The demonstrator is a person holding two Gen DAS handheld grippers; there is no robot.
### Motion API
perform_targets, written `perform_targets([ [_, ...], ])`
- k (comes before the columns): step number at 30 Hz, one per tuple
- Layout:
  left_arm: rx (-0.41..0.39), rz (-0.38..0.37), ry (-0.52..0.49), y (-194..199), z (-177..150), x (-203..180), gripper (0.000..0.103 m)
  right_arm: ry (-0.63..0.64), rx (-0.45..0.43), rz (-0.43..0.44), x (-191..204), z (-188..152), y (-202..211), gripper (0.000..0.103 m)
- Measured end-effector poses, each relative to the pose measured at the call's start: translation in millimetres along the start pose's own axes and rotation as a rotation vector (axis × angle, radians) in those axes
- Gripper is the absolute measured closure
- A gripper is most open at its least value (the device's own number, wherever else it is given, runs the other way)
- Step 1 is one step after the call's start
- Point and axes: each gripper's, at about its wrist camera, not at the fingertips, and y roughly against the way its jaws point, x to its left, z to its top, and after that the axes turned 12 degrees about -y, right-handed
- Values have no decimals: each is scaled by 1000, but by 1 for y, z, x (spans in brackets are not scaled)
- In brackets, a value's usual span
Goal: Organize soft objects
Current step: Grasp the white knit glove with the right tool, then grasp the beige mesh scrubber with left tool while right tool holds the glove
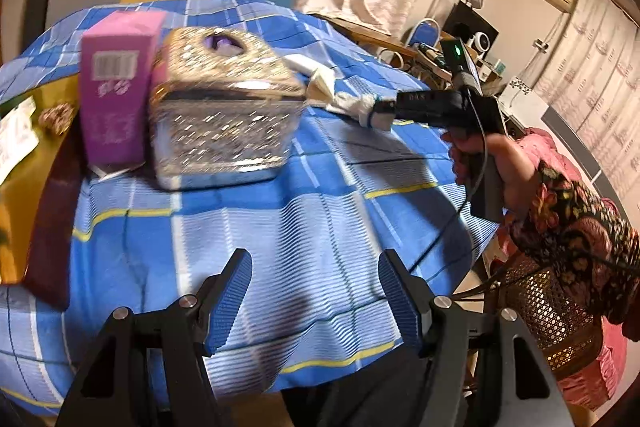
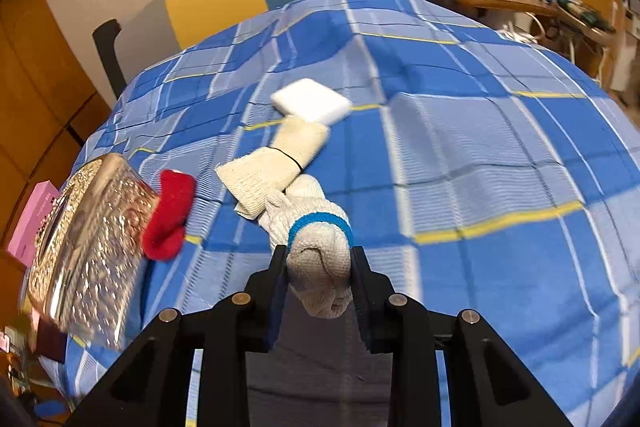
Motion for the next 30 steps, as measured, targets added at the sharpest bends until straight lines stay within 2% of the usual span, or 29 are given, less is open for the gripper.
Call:
perform_targets([
  [6,-21,-4,-33,-11,30,-13,36,-12,-1,-35,-28,-12,17,72],
  [8,-25,-14,-23,-17,42,-16,36,17,-2,-25,-30,-15,19,67],
  [10,-27,-10,-23,-23,54,-21,36,55,-20,-22,-27,-16,21,52],
  [12,-32,-8,-32,-27,63,-26,36,88,-43,-25,-22,-17,23,32],
  [14,-34,10,-50,-32,72,-33,36,132,-55,-33,-15,-17,20,29],
  [17,-26,17,-59,-41,84,-39,36,203,-51,-65,-8,-20,9,29],
  [18,-20,24,-60,-45,88,-40,36,214,-42,-78,-8,-22,4,34],
  [19,-14,33,-60,-49,91,-40,36,213,-27,-78,-9,-22,0,40],
  [20,-8,41,-57,-54,96,-42,36,200,-5,-71,-11,-22,-3,56],
  [21,-2,43,-51,-59,100,-42,36,171,18,-66,-15,-20,-6,61],
  [24,11,39,-26,-73,115,-45,36,83,37,-40,-24,-13,0,63],
  [27,15,48,-27,-89,135,-52,36,43,27,-92,-30,-8,11,63],
  [30,22,96,-41,-107,155,-57,36,-16,35,-137,-41,-2,21,63],
])
